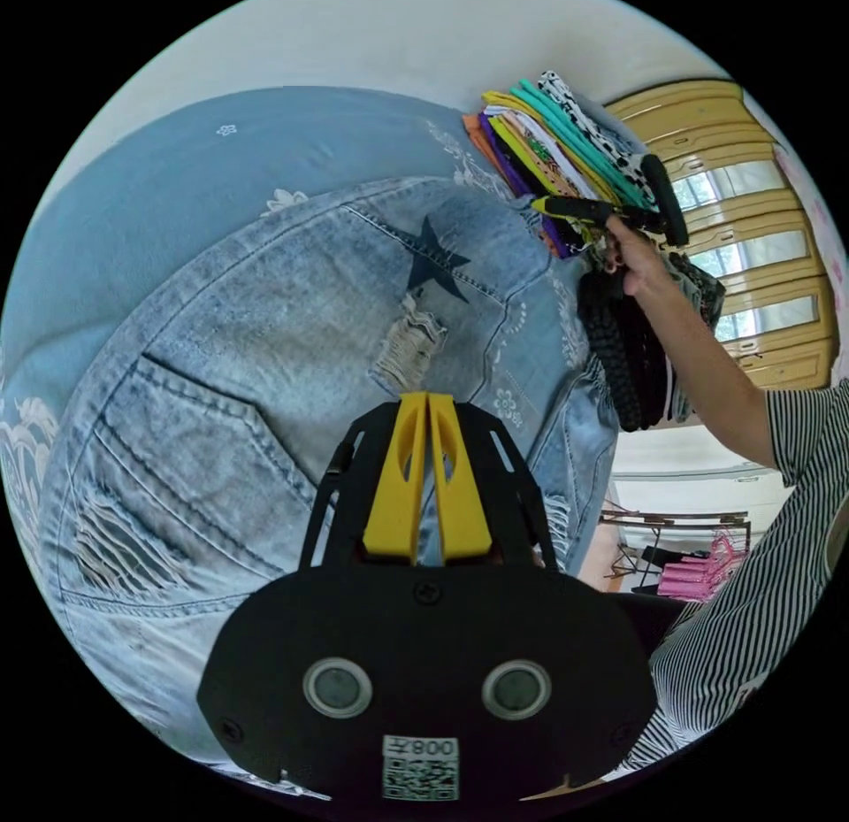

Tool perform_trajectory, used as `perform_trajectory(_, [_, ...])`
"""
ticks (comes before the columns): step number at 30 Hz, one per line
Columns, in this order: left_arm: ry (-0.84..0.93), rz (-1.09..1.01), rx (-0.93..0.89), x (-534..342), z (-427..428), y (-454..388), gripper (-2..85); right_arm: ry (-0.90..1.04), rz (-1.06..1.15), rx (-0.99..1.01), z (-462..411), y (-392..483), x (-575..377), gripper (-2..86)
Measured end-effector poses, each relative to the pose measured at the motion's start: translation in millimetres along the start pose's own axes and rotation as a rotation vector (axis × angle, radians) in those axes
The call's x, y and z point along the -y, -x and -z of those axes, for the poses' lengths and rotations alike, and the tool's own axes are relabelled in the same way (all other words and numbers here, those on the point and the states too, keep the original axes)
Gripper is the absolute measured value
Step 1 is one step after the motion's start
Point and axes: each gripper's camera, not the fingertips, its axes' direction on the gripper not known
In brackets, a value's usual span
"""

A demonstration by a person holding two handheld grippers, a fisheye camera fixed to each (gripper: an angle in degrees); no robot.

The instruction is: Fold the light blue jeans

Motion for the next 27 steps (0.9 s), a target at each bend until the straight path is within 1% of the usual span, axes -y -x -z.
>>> perform_trajectory(2, [-0.016,-0.033,-0.014,-5,20,-11,0.1,-0.143,0.025,-0.037,37,10,2,2.5])
perform_trajectory(4, [-0.005,-0.044,0.015,-7,31,-16,0.1,-0.169,0.027,-0.045,44,14,10,1.7])
perform_trajectory(6, [0.020,-0.027,0.031,-10,37,-18,0.1,-0.145,0.007,-0.129,30,16,19,0.9])
perform_trajectory(8, [-0.012,-0.002,0.017,-19,57,-25,0.1,-0.032,-0.056,-0.223,9,19,29,0.4])
perform_trajectory(9, [-0.027,0.002,0.014,-23,65,-27,0.1,-0.052,-0.045,-0.217,10,24,28,0.4])
perform_trajectory(11, [-0.078,0.036,0.022,-44,102,-36,0.1,-0.149,0.078,-0.097,19,52,15,0.2])
perform_trajectory(12, [-0.090,0.050,0.031,-51,112,-38,0.1,-0.157,0.101,-0.059,19,60,13,0.2])
perform_trajectory(13, [-0.113,0.084,0.061,-67,134,-39,0.1,-0.146,0.159,0.027,13,75,9,0.1])
perform_trajectory(14, [-0.132,0.128,0.113,-84,155,-39,0.1,-0.093,0.220,0.078,-1,92,9,0.1])
perform_trajectory(16, [-0.137,0.225,0.211,-110,182,-33,0.2,0.000,0.273,0.051,-32,112,10,0.1])
perform_trajectory(17, [-0.103,0.290,0.259,-124,191,-24,0.2,0.073,0.292,0.004,-57,122,12,0.1])
perform_trajectory(18, [-0.065,0.314,0.271,-130,193,-19,0.2,0.105,0.285,-0.020,-68,124,13,0.1])
perform_trajectory(19, [-0.039,0.324,0.231,-141,199,-10,0.2,0.025,0.284,-0.024,-66,128,12,0.1])
perform_trajectory(20, [-0.080,0.350,0.174,-151,214,-6,0.2,0.044,0.268,-0.020,-68,128,16,0.1])
perform_trajectory(21, [-0.067,0.367,0.162,-154,222,-5,0.2,0.055,0.264,-0.016,-69,128,18,0.1])
perform_trajectory(22, [-0.052,0.382,0.195,-161,239,-7,0.2,0.076,0.260,-0.003,-70,128,23,0.2])
perform_trajectory(23, [-0.080,0.368,0.233,-172,261,-16,0.2,0.100,0.252,0.014,-68,127,27,0.2])
perform_trajectory(25, [-0.100,0.356,0.233,-193,291,-28,0.2,0.056,0.278,0.058,-54,132,25,0.3])
perform_trajectory(27, [-0.096,0.383,0.247,-219,316,-37,0.2,0.033,0.327,0.165,-39,147,15,0.5])
